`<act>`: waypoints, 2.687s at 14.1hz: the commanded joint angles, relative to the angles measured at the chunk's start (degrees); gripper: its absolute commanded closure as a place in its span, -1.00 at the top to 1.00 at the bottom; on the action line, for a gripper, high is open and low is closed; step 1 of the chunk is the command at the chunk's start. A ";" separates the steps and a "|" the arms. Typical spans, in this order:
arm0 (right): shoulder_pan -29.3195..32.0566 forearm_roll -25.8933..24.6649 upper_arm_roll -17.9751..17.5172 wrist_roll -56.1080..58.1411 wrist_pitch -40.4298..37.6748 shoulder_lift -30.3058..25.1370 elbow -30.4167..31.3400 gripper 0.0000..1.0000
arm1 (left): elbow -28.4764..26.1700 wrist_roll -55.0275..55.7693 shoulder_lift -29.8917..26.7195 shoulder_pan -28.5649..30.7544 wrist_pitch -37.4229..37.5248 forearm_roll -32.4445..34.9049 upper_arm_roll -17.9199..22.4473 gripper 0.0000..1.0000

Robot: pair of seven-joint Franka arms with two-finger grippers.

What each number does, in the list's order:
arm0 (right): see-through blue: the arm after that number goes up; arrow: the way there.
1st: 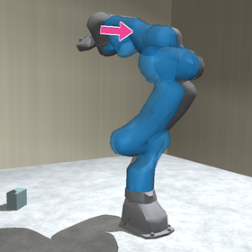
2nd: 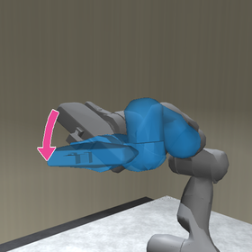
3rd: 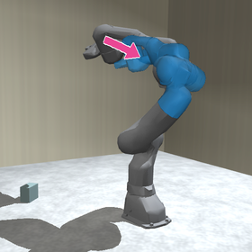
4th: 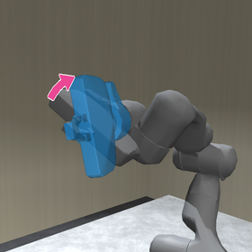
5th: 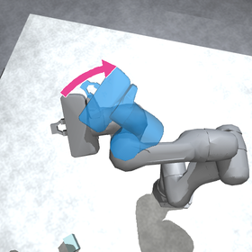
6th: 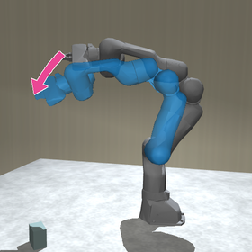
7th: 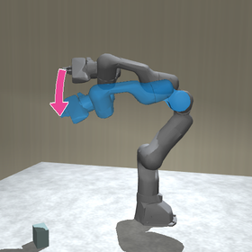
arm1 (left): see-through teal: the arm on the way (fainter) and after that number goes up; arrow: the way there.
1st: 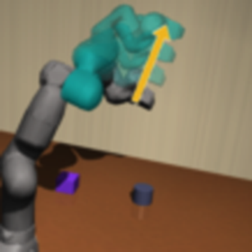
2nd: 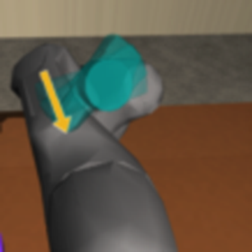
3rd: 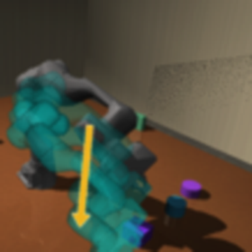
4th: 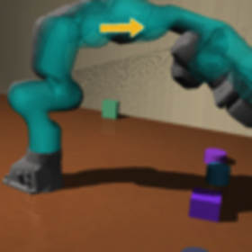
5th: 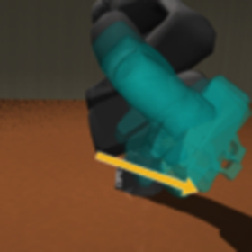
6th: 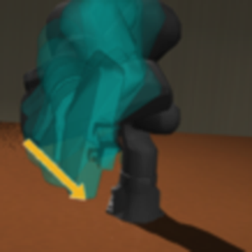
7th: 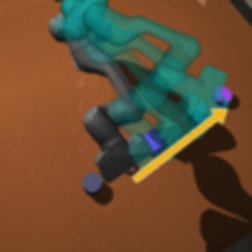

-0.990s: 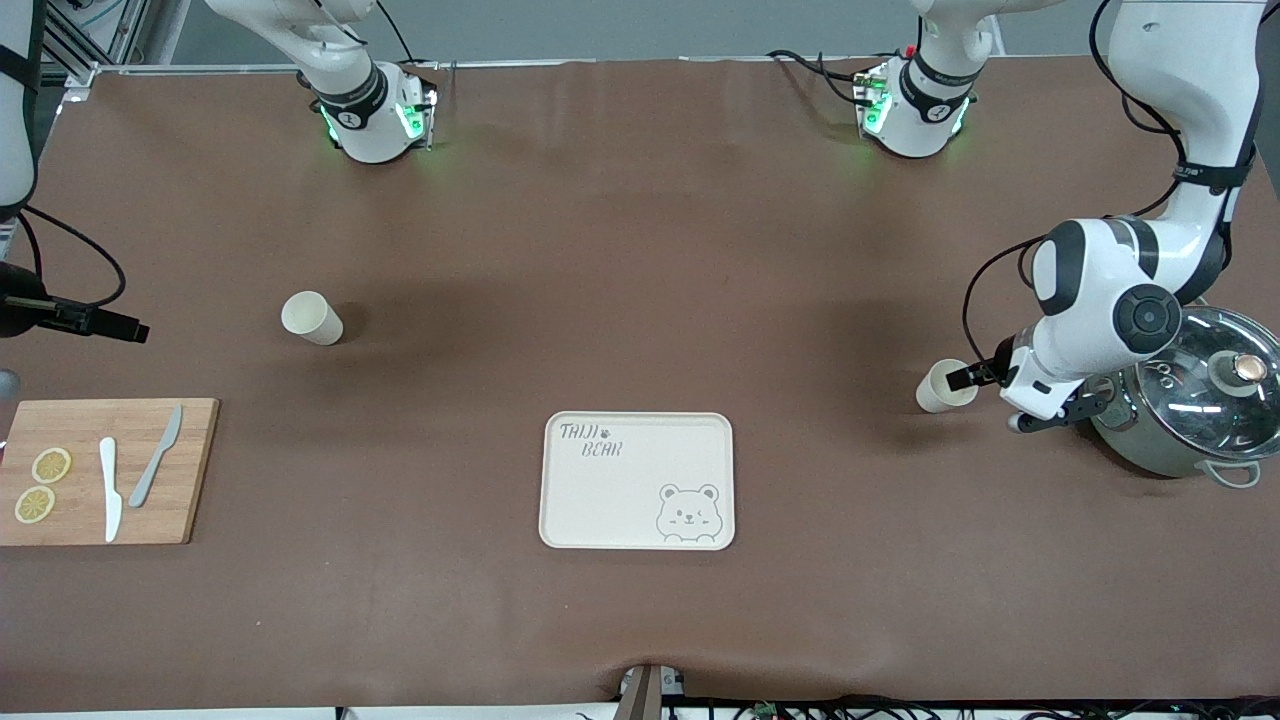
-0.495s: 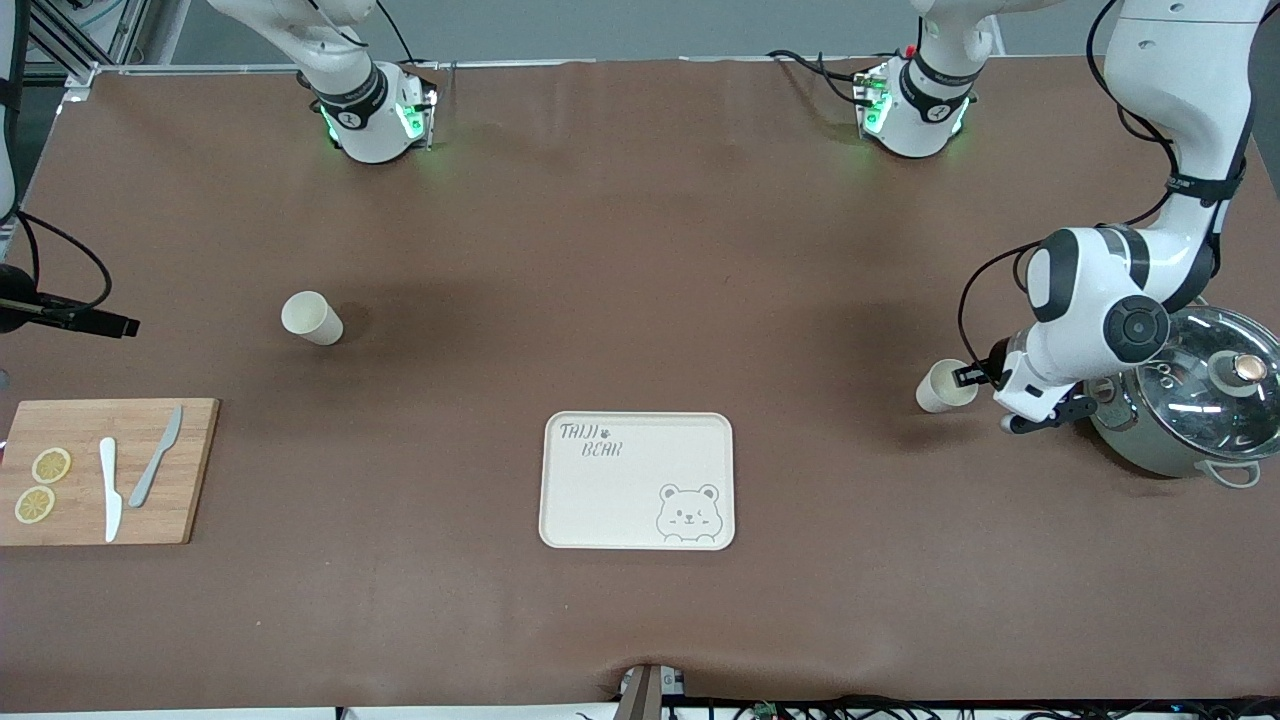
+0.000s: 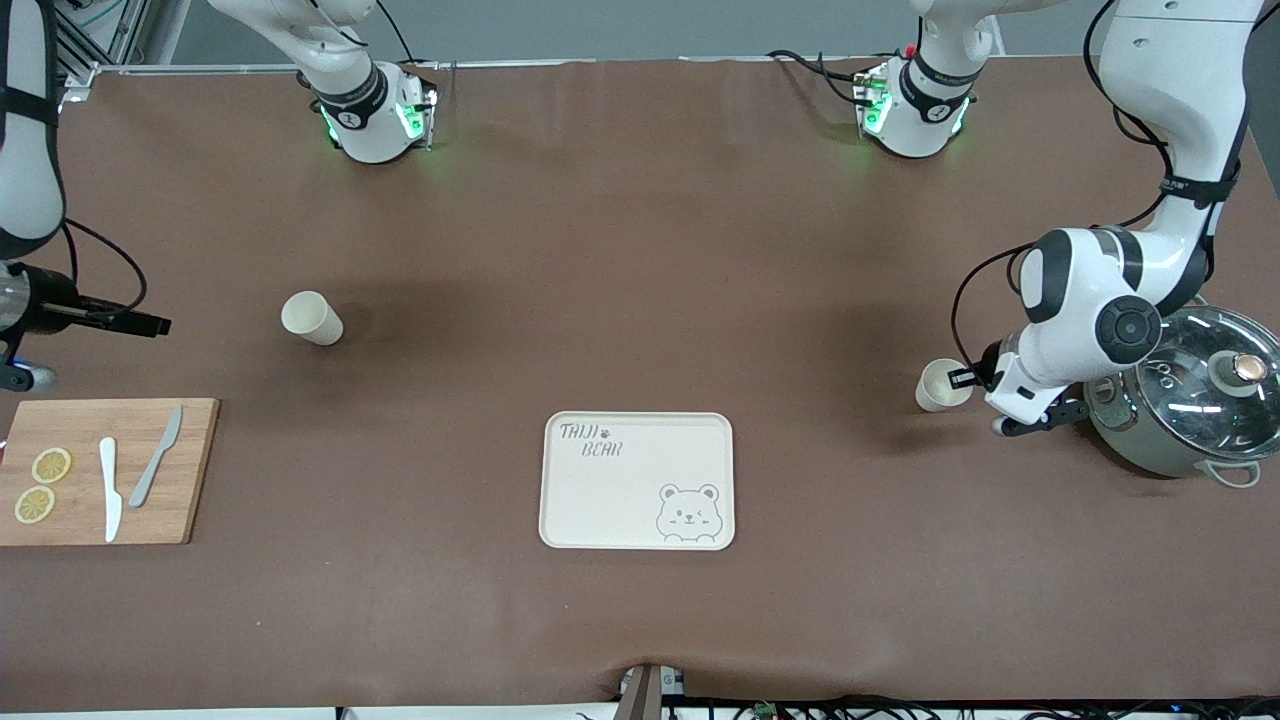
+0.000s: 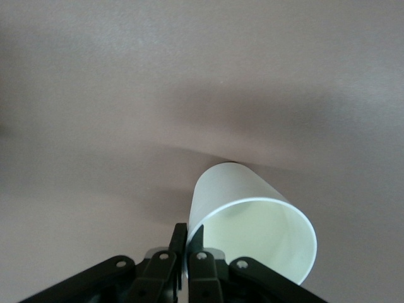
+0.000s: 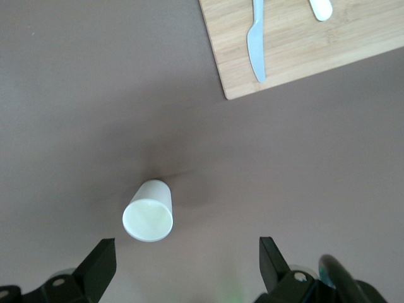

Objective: Place white IKEA cup upright on tray with both arms
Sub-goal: 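Grasp the cup with the left gripper while the right gripper reaches the other cup, then lower the cup onto the tray while the right gripper grasps the other cup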

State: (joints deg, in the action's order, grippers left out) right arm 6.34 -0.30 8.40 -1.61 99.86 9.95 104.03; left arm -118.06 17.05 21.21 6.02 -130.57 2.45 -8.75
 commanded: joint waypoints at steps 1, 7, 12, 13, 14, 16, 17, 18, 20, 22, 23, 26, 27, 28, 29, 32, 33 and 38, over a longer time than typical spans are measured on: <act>0.60 1.09 -0.76 -0.50 5.34 -3.09 7.49 1.00 | 2.65 0.52 -0.37 0.22 3.11 0.19 -3.02 -1.00; 0.16 1.70 -0.84 -0.67 12.98 -3.79 15.05 1.00 | 10.81 3.14 1.90 -3.90 4.27 -0.34 -7.78 -1.00; -0.54 2.41 -0.93 -1.03 20.72 -5.20 23.48 1.00 | 25.65 20.80 11.65 -13.13 6.64 -0.34 -7.78 -1.00; -0.37 2.41 -0.93 -1.12 21.34 -5.11 24.37 1.00 | 27.86 24.22 13.06 -14.36 6.64 -0.34 -7.78 -1.00; -0.45 2.67 -1.02 -1.12 22.13 -5.20 25.86 1.00 | 30.23 26.78 14.46 -15.42 6.64 -0.43 -7.78 -1.00; -0.63 3.90 -0.93 -1.20 24.94 -5.29 28.23 1.00 | 34.11 31.87 17.63 -17.53 6.64 -0.43 -7.78 -1.00; -0.54 3.90 -0.93 -1.20 25.91 -5.03 28.77 1.00 | 36.04 34.86 19.21 -18.41 6.55 -0.34 -7.69 -1.00; -0.45 3.90 -0.93 -1.20 27.48 -4.94 30.16 1.00 | 38.93 37.76 20.79 -19.46 6.55 -0.43 -7.69 -1.00; -0.45 4.08 -1.02 -1.29 33.62 -4.94 34.37 1.00 | 41.84 43.39 22.90 -21.83 6.47 -0.43 -7.60 -1.00; -0.63 5.83 -1.02 -1.38 36.54 -4.76 36.50 1.00 | 42.21 48.58 23.62 -24.20 6.29 -0.43 -7.34 -1.00; -1.15 6.62 -1.02 -1.38 36.46 -4.76 36.85 1.00 | 42.21 49.91 24.32 -24.56 5.94 -0.43 -7.25 -1.00; -2.56 7.51 -1.02 -1.38 36.64 -4.85 38.52 0.26 | 42.03 52.91 25.90 -25.45 4.71 -0.25 -7.08 -1.00; -2.56 7.51 -1.02 -1.64 36.55 -4.94 38.70 -0.15 | 41.94 52.91 26.25 -25.36 4.79 0.01 -7.07 -1.00; -2.56 7.51 -1.02 -1.73 36.55 -4.85 38.79 -0.38 | 41.94 52.91 26.52 -25.27 4.80 0.01 -7.07 -0.99; -2.56 7.42 -1.02 -1.73 36.64 -4.76 38.79 -0.61 | 41.94 53.08 27.13 -25.36 4.71 0.10 -6.99 -0.81; -2.65 7.51 -1.02 -1.73 36.46 -4.76 38.70 -1.00 | 41.94 53.08 27.05 -25.36 4.62 0.27 -6.90 0.50; -2.65 7.42 -1.02 -1.73 36.46 -4.76 38.70 -1.00 | 41.94 53.08 26.61 -25.36 4.71 0.45 -6.73 1.00; -3.79 7.51 -1.02 -1.82 35.67 -4.94 36.95 -1.00 | 42.03 52.38 20.47 -23.60 5.32 0.63 -4.89 1.00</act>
State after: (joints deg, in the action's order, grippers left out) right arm 3.55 6.04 7.30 -2.89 135.55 6.75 140.74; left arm -75.14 69.07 46.02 -18.19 -126.24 2.43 -15.07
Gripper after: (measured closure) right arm 0.978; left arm 0.273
